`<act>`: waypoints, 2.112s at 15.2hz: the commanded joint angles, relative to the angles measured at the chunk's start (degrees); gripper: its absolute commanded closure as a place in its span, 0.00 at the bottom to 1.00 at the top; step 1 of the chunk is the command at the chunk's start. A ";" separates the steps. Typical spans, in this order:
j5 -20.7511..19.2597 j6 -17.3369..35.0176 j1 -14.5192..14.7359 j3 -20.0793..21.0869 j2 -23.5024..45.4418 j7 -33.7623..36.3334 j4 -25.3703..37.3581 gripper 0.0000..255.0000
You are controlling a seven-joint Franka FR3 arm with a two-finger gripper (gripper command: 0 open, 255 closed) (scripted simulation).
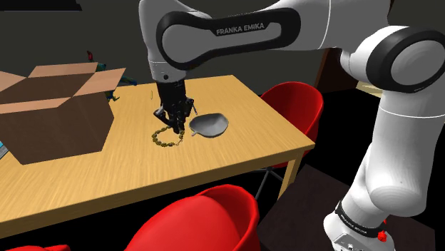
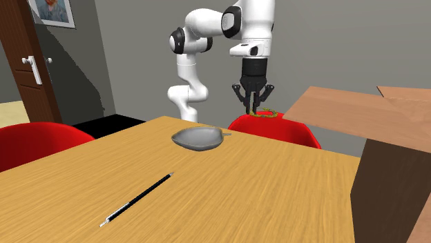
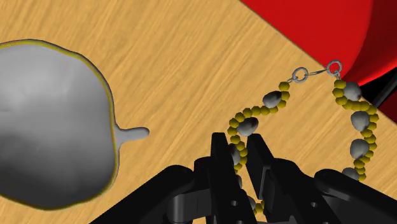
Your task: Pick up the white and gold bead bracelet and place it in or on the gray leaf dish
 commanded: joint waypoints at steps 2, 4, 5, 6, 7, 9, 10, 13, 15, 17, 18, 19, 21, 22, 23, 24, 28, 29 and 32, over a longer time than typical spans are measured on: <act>0.78 -0.39 -1.88 -0.87 -1.67 -2.75 -1.10 1.00; 1.46 -0.10 -3.72 -1.86 -3.11 -5.54 -2.67 1.00; 1.74 0.00 -4.61 -2.37 -3.74 -6.93 -3.33 1.00; 2.00 0.08 -5.46 -2.91 -4.31 -8.32 -3.91 1.00; 2.23 0.13 -6.29 -3.46 -4.81 -9.70 -4.42 1.00; 2.61 0.18 -7.91 -4.58 -5.63 -12.44 -5.19 1.00; 2.76 0.18 -8.70 -5.14 -5.95 -13.80 -5.47 1.00; 3.06 0.06 -11.00 -6.85 -6.54 -17.82 -5.85 1.00; 3.16 -0.11 -12.48 -7.99 -6.63 -20.46 -5.74 1.00; 3.20 0.60 -13.08 -8.44 -6.68 -21.49 -6.48 1.00; 3.22 1.39 -13.09 -8.45 -6.73 -21.49 -7.32 1.00; 3.23 2.17 -13.11 -8.46 -6.78 -21.50 -8.15 1.00; 3.23 3.73 -13.14 -8.48 -6.82 -21.49 -9.74 1.00; 3.23 4.50 -13.15 -8.49 -6.82 -21.49 -10.51 1.00; 3.22 5.27 -13.15 -8.50 -6.81 -21.48 -11.27 1.00; 3.21 6.03 -13.16 -8.50 -6.78 -21.47 -12.01 1.00; 3.12 9.05 -13.18 -8.53 -6.54 -21.41 -14.80 1.00; 3.09 9.79 -13.18 -8.54 -6.45 -21.38 -15.46 1.00; 3.01 11.38 -13.18 -8.55 -6.22 -21.33 -16.82 1.00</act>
